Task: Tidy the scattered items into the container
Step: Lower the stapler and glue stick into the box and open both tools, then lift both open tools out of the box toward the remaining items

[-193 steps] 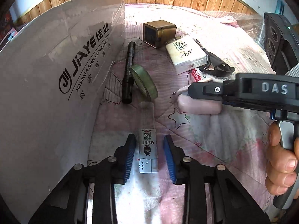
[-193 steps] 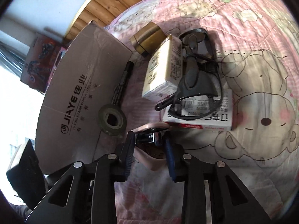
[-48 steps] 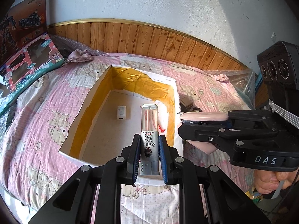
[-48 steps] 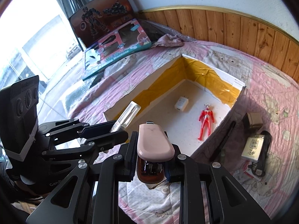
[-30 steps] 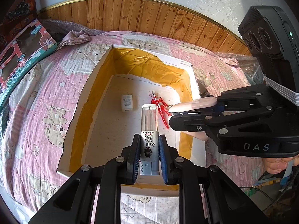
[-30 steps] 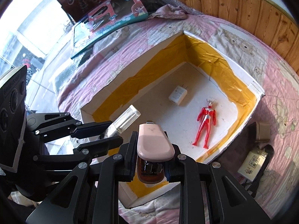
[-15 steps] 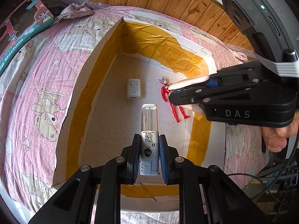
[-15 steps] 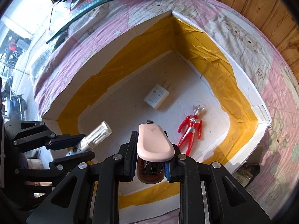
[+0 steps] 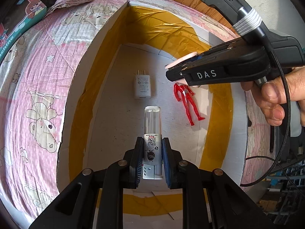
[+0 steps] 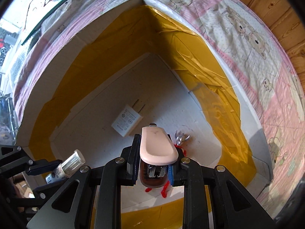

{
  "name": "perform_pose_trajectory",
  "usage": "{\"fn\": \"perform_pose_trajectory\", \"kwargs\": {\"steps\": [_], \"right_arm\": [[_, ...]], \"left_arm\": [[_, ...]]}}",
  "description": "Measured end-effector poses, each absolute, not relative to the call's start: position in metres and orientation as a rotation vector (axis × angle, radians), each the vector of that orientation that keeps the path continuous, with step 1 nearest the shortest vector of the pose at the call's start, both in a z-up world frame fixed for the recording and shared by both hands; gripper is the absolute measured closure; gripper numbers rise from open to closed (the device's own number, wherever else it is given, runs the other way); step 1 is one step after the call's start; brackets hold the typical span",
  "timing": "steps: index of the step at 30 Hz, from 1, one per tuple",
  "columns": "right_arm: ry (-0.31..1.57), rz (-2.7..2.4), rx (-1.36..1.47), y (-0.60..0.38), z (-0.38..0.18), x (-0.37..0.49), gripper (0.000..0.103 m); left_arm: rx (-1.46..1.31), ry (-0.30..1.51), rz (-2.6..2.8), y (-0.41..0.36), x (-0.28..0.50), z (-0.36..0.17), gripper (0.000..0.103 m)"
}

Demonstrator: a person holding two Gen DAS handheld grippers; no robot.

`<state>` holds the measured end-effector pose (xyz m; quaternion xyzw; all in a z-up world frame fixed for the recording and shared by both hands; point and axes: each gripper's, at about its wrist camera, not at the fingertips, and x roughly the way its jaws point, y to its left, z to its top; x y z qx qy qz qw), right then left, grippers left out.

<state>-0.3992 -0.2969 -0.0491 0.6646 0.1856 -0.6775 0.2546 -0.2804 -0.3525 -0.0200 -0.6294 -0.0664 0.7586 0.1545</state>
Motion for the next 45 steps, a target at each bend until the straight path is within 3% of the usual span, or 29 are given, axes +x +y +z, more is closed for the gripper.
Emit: {"fn": "perform_pose_trajectory", "kwargs": {"steps": [9, 14, 18, 29, 45], "right_arm": [[0.433, -1.880, 1.795, -0.295, -0.060, -0.420, 0.076], [0.377, -1.908, 1.783, -0.287, -0.052, -0.421, 0.071], [0.302, -1.935, 1.742, -0.274, -0.027, -0.412, 0.071], [0.007, -2.013, 1.384, -0.233, 0.061, -0.310, 0.071], [-0.139, -2.013, 1.236, -0.210, 0.057, -0.190, 0.068]], "left_arm": [[-1.857, -0.213, 2.173, -0.356, -0.297, -0.032, 0.083], [-1.882, -0.224, 2.181, -0.360, -0.300, -0.037, 0.071], [-1.852, -0.232, 2.228, -0.367, -0.294, -0.027, 0.070], [-1.540, -0.162, 2.458, -0.361, -0.236, 0.041, 0.070], [-1.417, -0.005, 2.575, -0.312, -0.152, 0.070, 0.070]]}}
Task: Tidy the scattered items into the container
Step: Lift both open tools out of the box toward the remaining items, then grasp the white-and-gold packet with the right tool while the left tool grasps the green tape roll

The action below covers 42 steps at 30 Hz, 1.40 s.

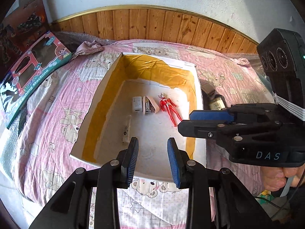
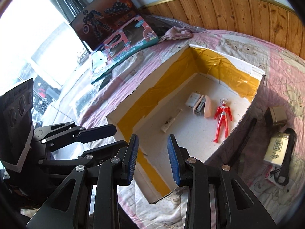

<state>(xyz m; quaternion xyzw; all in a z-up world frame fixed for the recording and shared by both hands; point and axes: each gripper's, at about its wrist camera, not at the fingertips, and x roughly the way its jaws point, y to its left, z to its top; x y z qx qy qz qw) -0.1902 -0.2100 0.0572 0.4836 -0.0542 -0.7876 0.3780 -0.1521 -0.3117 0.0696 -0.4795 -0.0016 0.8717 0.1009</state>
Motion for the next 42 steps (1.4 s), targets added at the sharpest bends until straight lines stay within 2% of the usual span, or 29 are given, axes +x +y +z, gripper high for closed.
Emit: {"fn": "perform_pose_trajectory", "kwargs": {"steps": [10, 22, 30, 37, 40, 42], "right_arm": [[-0.242, -2.031, 1.202, -0.177, 0.056, -0.144, 0.068], [-0.479, -2.102, 1.248, -0.097, 0.017, -0.107, 0.068], [-0.618, -2.182, 1.299, -0.037, -0.008, -0.109, 0.068], [-0.693, -2.257, 1.317, 0.002, -0.016, -0.143, 0.068], [-0.698, -2.280, 1.333, 0.010, -0.023, -0.164, 0.064], [-0.699, -2.287, 1.348, 0.013, -0.029, -0.180, 0.062]], "left_arm": [[-1.381, 0.005, 2.580, -0.285, -0.117, 0.076, 0.070], [-1.366, 0.043, 2.480, -0.224, -0.096, 0.063, 0.069], [-1.393, 0.043, 2.391, -0.171, -0.111, 0.040, 0.061], [-1.508, -0.133, 2.351, -0.153, -0.151, 0.005, 0.058], [-1.562, -0.236, 2.355, -0.152, -0.172, -0.014, 0.058], [-1.588, -0.242, 2.372, -0.149, -0.183, -0.025, 0.058]]}}
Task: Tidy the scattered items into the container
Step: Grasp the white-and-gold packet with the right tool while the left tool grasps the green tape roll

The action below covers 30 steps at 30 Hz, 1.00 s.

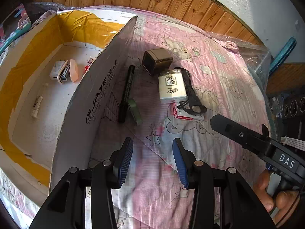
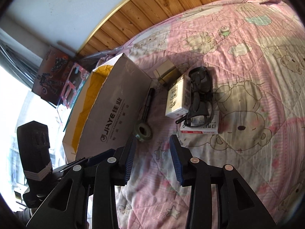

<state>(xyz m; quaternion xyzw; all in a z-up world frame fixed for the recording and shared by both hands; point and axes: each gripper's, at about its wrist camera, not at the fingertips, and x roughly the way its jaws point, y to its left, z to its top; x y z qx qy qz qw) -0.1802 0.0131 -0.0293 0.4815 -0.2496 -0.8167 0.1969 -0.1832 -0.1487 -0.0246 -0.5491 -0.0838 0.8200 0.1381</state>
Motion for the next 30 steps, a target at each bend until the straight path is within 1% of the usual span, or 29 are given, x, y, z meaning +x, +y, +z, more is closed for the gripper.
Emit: {"fn": "perform_pose_trajectory", "kwargs": {"steps": [5, 8, 10, 14, 17, 18, 19, 20, 22, 23, 25, 26, 27, 29, 30], "right_arm": [[-0.689, -2.295, 1.408, 0.020, -0.051, -0.223, 0.062], [-0.671, -2.268, 1.443, 0.019, -0.067, -0.248, 0.061], [-0.649, -2.248, 1.431, 0.017, -0.073, -0.261, 0.063], [-0.566, -2.210, 1.486, 0.005, -0.084, -0.284, 0.062], [-0.524, -2.187, 1.492, -0.004, -0.087, -0.296, 0.060], [-0.497, -2.172, 1.500, -0.008, -0.090, -0.300, 0.063], [-0.461, -2.165, 1.502, -0.012, -0.091, -0.301, 0.071], [-0.438, -2.153, 1.506, -0.015, -0.094, -0.301, 0.084], [-0.434, -2.118, 1.496, -0.021, -0.097, -0.298, 0.088], [-0.422, -2.111, 1.488, -0.024, -0.097, -0.295, 0.089], [-0.388, -2.105, 1.471, -0.031, -0.096, -0.290, 0.088], [-0.382, -2.097, 1.466, -0.034, -0.096, -0.289, 0.086], [-0.371, -2.099, 1.463, -0.036, -0.096, -0.289, 0.086], [-0.341, -2.111, 1.460, -0.041, -0.095, -0.290, 0.070], [-0.333, -2.125, 1.462, -0.043, -0.095, -0.291, 0.065]], "left_arm": [[-1.657, -0.214, 2.413, -0.141, -0.210, -0.054, 0.058], [-1.709, -0.232, 2.418, -0.142, -0.223, -0.070, 0.058], [-1.740, -0.229, 2.413, -0.142, -0.230, -0.079, 0.058], [-1.720, -0.239, 2.447, -0.141, -0.238, -0.084, 0.058], [-1.695, -0.218, 2.464, -0.138, -0.243, -0.084, 0.059], [-1.683, -0.193, 2.479, -0.136, -0.243, -0.084, 0.064], [-1.672, -0.168, 2.493, -0.136, -0.244, -0.083, 0.071], [-1.665, -0.150, 2.495, -0.136, -0.244, -0.083, 0.075], [-1.653, -0.119, 2.503, -0.136, -0.241, -0.083, 0.083], [-1.645, -0.095, 2.503, -0.136, -0.238, -0.082, 0.084], [-1.626, -0.077, 2.506, -0.137, -0.233, -0.081, 0.085], [-1.622, -0.073, 2.498, -0.137, -0.230, -0.081, 0.085], [-1.631, -0.071, 2.474, -0.137, -0.229, -0.084, 0.085], [-1.683, -0.096, 2.442, -0.141, -0.228, -0.092, 0.084], [-1.702, -0.118, 2.434, -0.143, -0.228, -0.096, 0.083]]}}
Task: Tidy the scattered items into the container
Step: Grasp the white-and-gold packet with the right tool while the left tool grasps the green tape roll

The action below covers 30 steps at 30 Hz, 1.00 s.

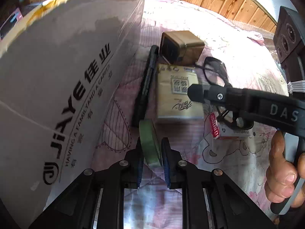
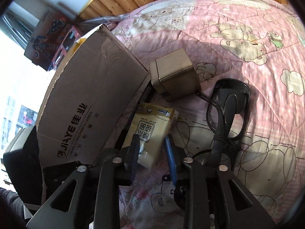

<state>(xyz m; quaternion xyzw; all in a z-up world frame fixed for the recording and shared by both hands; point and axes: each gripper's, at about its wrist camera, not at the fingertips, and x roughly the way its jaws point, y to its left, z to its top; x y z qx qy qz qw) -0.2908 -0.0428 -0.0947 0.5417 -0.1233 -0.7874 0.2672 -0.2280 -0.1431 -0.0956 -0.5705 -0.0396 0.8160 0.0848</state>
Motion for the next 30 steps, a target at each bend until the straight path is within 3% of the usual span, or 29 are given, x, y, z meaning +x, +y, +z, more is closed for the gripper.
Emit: {"fn": "perform_pose_trajectory", "kwargs": {"steps": [1, 7, 9, 10, 11, 21, 26, 30], "right_arm": [[-0.333, -2.140, 1.471, -0.044, -0.095, -0.292, 0.055], [-0.146, -2.198, 1.526, -0.079, -0.101, -0.301, 0.044], [-0.133, -2.167, 1.512, -0.087, -0.100, -0.300, 0.053], [-0.162, -2.144, 1.506, -0.087, -0.100, -0.298, 0.069], [-0.216, -2.117, 1.502, -0.085, -0.100, -0.296, 0.076], [-0.475, -2.126, 1.461, -0.045, -0.092, -0.266, 0.080], [-0.462, -2.114, 1.501, -0.048, -0.098, -0.260, 0.080], [-0.484, -2.126, 1.489, -0.046, -0.096, -0.259, 0.080]], "left_arm": [[-1.676, -0.126, 2.447, -0.145, -0.225, -0.095, 0.082], [-1.618, -0.128, 2.466, -0.148, -0.217, -0.095, 0.083], [-1.599, -0.136, 2.478, -0.151, -0.215, -0.095, 0.086], [-1.592, -0.139, 2.477, -0.152, -0.214, -0.095, 0.088], [-1.583, -0.144, 2.480, -0.154, -0.212, -0.095, 0.089], [-1.515, -0.233, 2.468, -0.174, -0.204, -0.082, 0.092], [-1.511, -0.242, 2.481, -0.169, -0.214, -0.086, 0.084], [-1.539, -0.208, 2.491, -0.168, -0.220, -0.090, 0.092]]}}
